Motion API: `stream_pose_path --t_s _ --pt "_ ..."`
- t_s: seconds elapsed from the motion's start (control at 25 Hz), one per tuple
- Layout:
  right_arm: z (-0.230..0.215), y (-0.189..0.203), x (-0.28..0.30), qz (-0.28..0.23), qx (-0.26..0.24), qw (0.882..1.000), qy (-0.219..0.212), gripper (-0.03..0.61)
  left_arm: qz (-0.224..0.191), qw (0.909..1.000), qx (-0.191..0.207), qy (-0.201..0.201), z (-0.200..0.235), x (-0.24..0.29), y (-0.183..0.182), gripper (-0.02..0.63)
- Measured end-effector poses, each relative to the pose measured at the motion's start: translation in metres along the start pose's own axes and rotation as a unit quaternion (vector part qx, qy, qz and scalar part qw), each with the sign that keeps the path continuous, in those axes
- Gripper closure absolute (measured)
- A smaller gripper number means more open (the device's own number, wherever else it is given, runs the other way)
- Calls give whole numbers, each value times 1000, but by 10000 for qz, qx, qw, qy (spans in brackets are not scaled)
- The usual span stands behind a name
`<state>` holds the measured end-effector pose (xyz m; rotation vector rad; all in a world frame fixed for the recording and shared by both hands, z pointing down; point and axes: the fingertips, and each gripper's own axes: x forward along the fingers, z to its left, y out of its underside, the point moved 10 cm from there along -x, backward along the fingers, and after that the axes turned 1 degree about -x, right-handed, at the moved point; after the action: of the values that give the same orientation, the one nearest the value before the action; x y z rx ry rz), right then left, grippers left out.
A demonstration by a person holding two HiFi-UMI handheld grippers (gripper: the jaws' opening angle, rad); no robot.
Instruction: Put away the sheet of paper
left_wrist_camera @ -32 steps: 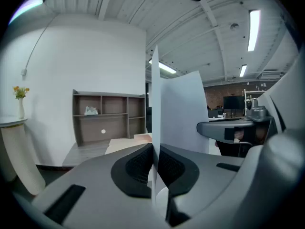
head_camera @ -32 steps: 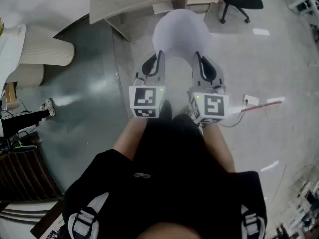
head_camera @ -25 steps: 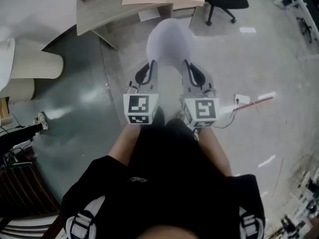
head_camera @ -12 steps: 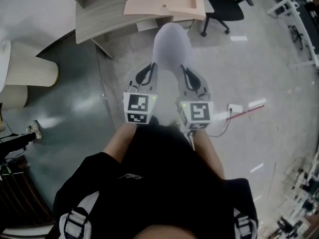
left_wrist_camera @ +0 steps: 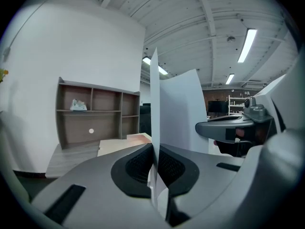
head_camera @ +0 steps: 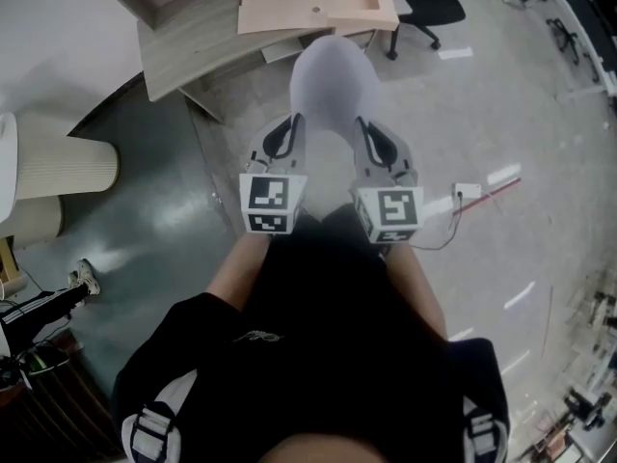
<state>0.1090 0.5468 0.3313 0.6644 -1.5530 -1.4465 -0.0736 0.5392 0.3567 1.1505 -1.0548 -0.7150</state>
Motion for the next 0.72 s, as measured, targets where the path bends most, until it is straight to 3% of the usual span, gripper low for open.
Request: stream_pose_path --t_s 0.24,0.72 --pt "2 3 8 155 -42 9999 1 561 70 9999 -108 63 7 6 7 568" --pt "-9 -10 62 -115 -207 9997 -98 561 34 9999 12 -129 44 38 -8 568"
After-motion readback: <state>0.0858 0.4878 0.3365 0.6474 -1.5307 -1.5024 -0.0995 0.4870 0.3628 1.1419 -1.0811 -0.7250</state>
